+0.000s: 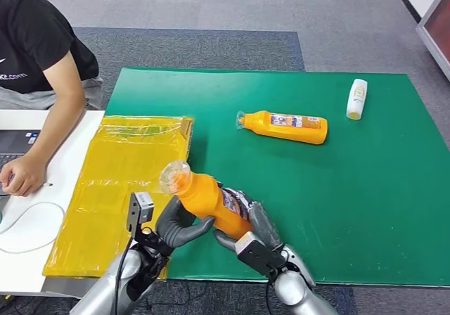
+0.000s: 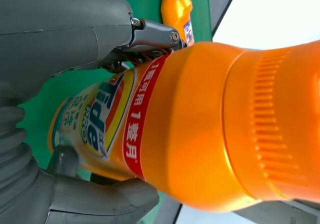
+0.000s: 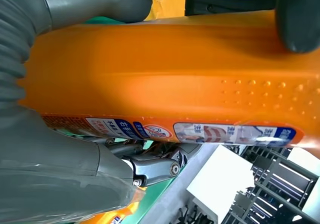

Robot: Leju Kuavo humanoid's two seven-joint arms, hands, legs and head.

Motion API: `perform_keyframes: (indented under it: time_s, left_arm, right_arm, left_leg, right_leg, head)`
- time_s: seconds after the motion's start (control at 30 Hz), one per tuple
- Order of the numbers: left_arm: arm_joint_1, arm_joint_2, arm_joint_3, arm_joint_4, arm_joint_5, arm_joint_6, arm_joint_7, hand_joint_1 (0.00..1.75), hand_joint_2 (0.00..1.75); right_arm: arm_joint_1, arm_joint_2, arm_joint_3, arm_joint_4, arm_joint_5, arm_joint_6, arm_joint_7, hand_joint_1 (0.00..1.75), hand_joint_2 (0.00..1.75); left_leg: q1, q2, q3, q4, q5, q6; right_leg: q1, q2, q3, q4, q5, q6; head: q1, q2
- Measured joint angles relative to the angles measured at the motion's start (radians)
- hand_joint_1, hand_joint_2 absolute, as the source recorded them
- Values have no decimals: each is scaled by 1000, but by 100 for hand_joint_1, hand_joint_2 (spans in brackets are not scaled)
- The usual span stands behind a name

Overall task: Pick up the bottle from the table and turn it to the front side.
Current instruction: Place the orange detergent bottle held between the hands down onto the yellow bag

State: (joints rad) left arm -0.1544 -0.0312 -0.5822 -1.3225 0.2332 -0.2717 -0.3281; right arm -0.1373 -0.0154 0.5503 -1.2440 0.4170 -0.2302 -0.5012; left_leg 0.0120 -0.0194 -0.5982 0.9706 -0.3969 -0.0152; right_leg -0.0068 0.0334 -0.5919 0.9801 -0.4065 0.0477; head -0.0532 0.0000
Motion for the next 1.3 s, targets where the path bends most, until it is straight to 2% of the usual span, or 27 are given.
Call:
perform_keyframes:
  time_s: [0.33,0.37,0.47,0.5,0.6,0.83,0.97,1.1,1.3]
  left_arm:
    - [-62,4,5,30,-34,11,-9,175,175]
    - [-67,5,5,33,-41,9,-12,136,175]
    - [-85,8,2,40,-71,-2,-23,5,175]
    - [-90,9,1,41,-83,-4,-26,0,131]
    - [-106,11,-1,41,-112,5,-32,0,0]
    - [-153,6,-5,40,-131,11,-21,0,0]
    - [-168,-1,-10,40,-123,8,-13,0,175]
    - [-181,-7,-13,42,-101,-2,-7,175,175]
    - [-208,-17,-18,64,-56,-43,0,175,175]
  right_arm:
    - [-11,1,2,-10,-2,-4,0,175,175]
    - [-14,1,1,-10,-3,-4,0,175,175]
    - [-19,1,1,-10,-6,-5,-1,175,175]
    - [-20,1,1,-10,-7,-6,-2,175,175]
    - [-22,1,1,-10,-4,-13,-9,175,175]
    - [-23,1,1,-10,6,-18,-19,175,175]
    - [-27,1,2,-10,7,-20,-20,175,175]
    - [-29,1,1,-9,2,-22,-22,175,175]
    - [-33,1,-2,-9,-6,-23,-21,175,175]
  left_leg:
    - [0,0,0,0,0,0]
    - [0,0,0,0,0,0]
    - [0,0,0,0,0,0]
    - [0,0,0,0,1,0]
    - [0,0,0,0,1,-1]
    - [0,0,0,0,1,-1]
    - [0,0,0,0,1,-1]
    - [0,0,0,0,1,-1]
    - [0,0,-1,0,1,-1]
  right_leg:
    - [0,0,0,0,0,0]
    - [0,0,0,0,0,0]
    - [0,0,0,0,0,0]
    - [0,0,0,0,0,0]
    - [0,0,-1,0,0,0]
    - [0,0,0,0,0,0]
    - [0,0,-1,0,0,0]
    - [0,0,-1,1,0,0]
    - [0,0,-1,1,0,0]
  head:
    - [0,0]
    - [0,0]
    - [0,0]
    - [0,0]
    - [0,0]
    - [0,0]
    - [0,0]
    - [0,0]
    - [0,0]
